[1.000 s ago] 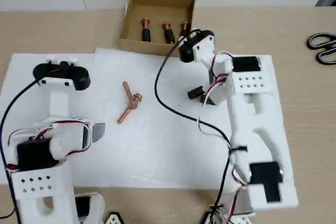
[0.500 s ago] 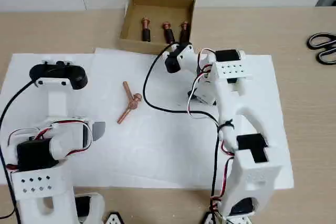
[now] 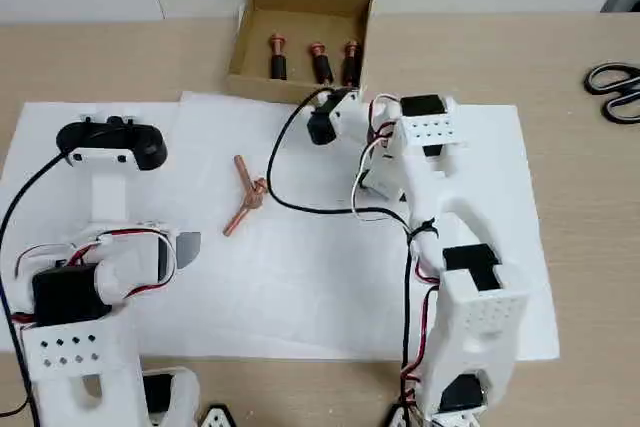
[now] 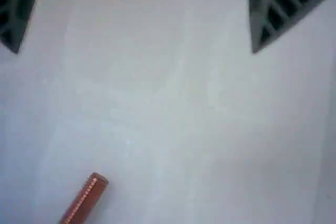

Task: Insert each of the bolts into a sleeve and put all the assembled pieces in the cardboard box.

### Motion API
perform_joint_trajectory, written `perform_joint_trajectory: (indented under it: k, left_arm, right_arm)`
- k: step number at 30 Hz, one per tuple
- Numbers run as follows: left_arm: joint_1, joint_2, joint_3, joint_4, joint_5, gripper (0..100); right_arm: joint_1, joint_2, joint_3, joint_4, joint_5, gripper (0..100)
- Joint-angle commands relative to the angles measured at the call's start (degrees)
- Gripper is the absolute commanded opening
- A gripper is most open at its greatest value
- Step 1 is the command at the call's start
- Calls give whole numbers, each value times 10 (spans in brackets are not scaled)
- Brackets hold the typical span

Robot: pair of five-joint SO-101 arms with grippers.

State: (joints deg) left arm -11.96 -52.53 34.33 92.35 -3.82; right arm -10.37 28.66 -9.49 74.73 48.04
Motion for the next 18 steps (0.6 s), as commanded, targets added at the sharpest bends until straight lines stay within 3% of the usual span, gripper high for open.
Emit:
perform_joint_trajectory:
  k: [1, 7, 18]
  left_arm:
    - [-3, -7, -1, -7, 4, 265]
    - [-3, -7, -1, -7, 4, 265]
    - [-3, -7, -1, -7, 4, 265]
  right_arm:
    - [1, 13, -6, 15, 1, 171]
    - [3, 14, -6, 35, 0, 168]
    - [15, 12, -11, 92, -8, 1]
